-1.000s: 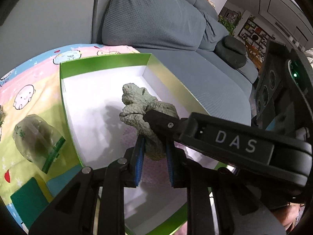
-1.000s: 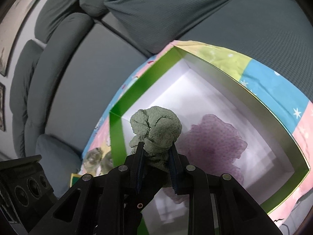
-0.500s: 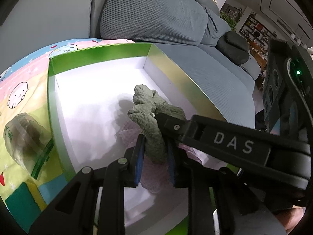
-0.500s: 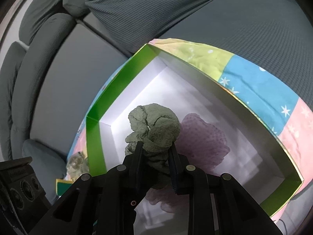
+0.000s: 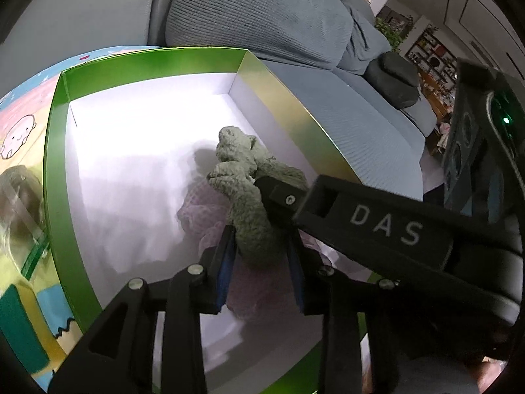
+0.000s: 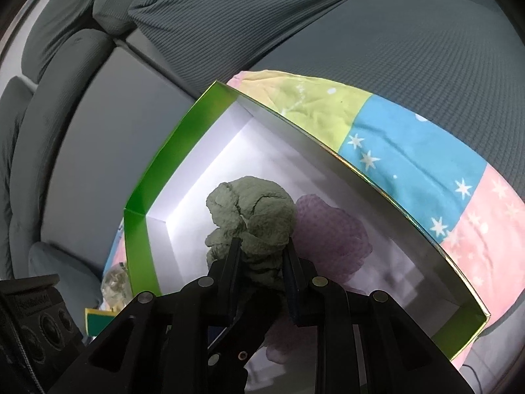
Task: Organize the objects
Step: 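Carry the grey-green cloth over the white box and lower it inside, then open the right gripper to drop the cloth and withdraw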
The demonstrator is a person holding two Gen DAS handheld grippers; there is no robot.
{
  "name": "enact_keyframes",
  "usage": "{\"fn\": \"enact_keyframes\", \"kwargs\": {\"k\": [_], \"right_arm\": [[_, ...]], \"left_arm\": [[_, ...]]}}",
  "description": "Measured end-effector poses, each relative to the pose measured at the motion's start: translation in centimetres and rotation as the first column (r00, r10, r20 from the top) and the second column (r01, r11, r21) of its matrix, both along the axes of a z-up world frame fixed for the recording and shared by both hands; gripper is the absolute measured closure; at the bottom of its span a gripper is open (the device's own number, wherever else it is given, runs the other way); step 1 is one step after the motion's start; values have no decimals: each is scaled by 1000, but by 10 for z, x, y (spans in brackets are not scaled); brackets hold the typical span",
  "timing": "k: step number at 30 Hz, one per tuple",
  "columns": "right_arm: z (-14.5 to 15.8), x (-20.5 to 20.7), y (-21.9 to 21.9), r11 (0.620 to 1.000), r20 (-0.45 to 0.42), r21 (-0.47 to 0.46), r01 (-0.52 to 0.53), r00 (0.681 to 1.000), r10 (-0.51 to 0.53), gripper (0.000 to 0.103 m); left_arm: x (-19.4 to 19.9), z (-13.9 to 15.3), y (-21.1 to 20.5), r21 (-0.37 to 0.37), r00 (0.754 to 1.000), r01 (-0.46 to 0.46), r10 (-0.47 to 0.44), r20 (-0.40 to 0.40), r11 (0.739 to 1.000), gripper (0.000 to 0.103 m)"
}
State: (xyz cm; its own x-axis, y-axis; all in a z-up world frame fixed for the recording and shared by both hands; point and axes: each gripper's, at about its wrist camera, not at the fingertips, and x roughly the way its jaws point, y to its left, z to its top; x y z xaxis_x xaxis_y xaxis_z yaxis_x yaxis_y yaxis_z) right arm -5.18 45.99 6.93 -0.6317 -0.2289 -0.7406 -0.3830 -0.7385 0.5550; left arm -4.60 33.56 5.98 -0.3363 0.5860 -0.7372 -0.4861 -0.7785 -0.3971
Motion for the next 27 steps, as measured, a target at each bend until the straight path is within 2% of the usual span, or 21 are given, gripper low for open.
{"fn": "enact_keyframes", "kwargs": {"k": [7, 10, 15, 20, 23, 25, 26, 27], "right_arm": [[0, -4, 7, 999, 6, 34, 20, 1000, -20, 76], [1, -2, 11, 994, 29, 105, 41, 999, -44, 76], [-6, 0, 23, 997, 25, 72, 40, 999, -42, 76], [-5, 3, 19, 996, 27, 83, 32, 999, -34, 76], [-5, 4, 21, 997, 20, 75, 18, 1000, -19, 76], [-5, 4, 22, 998, 12, 60, 5, 1000, -6, 76], [-7, 3, 23, 998, 17, 57, 2, 1000, -3, 76], [-8, 3, 23, 999, 26, 53, -1, 1000, -1, 76]], "left_arm": [[5, -7, 3, -6, 995, -37, 37, 94, 999, 74], [10, -11, 8, -15, 992, -49, 50, 112, 999, 72], [13, -11, 8, -15, 989, -58, 59, 139, 998, 72], [10, -13, 3, -18, 980, -74, 76, 182, 997, 73], [8, -17, -3, 19, 965, -94, 87, 246, 995, 73], [5, -27, -12, 127, 933, -119, 67, 354, 985, 74], [5, -30, -14, 132, 924, -132, 74, 374, 982, 76], [6, -27, -13, 125, 929, -126, 73, 364, 984, 78]]}}
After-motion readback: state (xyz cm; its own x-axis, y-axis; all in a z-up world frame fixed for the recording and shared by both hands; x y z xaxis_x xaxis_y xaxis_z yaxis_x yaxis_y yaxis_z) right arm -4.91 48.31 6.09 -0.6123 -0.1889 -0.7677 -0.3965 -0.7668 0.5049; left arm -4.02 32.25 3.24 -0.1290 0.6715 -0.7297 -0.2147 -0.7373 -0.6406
